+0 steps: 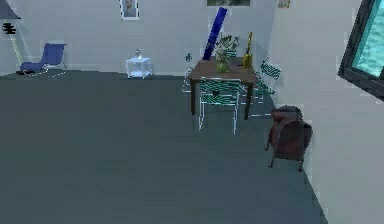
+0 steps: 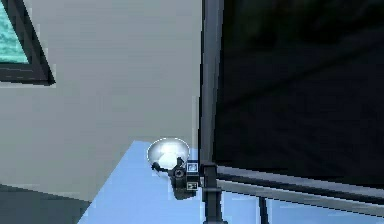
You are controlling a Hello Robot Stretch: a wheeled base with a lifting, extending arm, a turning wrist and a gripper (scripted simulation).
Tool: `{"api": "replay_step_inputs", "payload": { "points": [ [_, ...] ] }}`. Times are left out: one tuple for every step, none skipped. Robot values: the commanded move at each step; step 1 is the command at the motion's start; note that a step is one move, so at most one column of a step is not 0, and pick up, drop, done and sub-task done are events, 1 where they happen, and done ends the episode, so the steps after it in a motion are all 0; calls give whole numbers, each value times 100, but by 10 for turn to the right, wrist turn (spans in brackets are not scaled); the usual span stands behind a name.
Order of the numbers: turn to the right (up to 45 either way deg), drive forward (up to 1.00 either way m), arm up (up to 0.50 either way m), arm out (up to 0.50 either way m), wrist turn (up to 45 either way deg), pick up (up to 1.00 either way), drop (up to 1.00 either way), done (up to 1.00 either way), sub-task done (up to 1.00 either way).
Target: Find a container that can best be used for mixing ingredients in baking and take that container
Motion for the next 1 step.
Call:
{"api": "replay_step_inputs", "payload": {
  "points": [
    [0,0,0,0,0,100,0,0,0]
  ]
}}
